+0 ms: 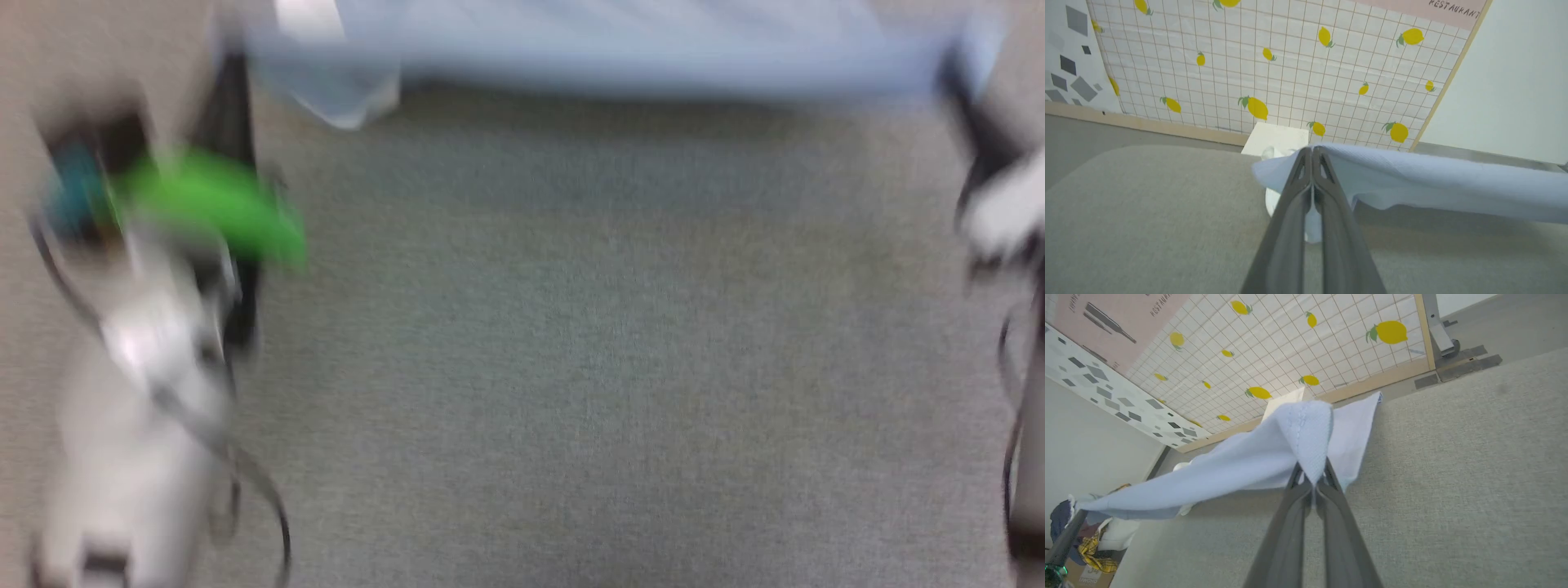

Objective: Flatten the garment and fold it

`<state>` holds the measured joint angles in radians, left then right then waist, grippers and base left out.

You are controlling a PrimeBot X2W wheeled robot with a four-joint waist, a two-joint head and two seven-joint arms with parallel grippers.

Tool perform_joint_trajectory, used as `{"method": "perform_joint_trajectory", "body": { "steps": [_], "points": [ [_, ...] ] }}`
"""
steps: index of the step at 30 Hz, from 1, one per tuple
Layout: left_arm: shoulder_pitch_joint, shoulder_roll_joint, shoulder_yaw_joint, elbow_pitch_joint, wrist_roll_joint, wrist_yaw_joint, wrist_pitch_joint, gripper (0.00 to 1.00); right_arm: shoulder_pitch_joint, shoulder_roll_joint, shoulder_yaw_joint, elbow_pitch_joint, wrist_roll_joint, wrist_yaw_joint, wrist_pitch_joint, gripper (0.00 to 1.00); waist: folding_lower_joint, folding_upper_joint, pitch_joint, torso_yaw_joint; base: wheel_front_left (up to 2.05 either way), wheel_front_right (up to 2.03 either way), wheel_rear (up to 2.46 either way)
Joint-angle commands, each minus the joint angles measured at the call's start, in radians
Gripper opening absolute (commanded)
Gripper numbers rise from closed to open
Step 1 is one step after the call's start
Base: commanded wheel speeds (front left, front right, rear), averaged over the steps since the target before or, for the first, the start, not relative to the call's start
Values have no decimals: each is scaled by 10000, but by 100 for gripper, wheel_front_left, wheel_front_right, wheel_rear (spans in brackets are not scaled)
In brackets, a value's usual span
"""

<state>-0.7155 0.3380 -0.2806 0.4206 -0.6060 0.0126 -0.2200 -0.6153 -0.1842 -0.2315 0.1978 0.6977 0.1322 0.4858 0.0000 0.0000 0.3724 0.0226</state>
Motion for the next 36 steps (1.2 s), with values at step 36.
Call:
{"method": "perform_joint_trajectory", "body": {
  "steps": [36],
  "points": [
    [9095, 1069, -121, -6842, -1330, 3522, 3921, 0, 8274, 1267, -1574, -4261, -1959, -15, 3501, 0, 0, 0, -2932, 366, 0, 0, 0]
  ]
}}
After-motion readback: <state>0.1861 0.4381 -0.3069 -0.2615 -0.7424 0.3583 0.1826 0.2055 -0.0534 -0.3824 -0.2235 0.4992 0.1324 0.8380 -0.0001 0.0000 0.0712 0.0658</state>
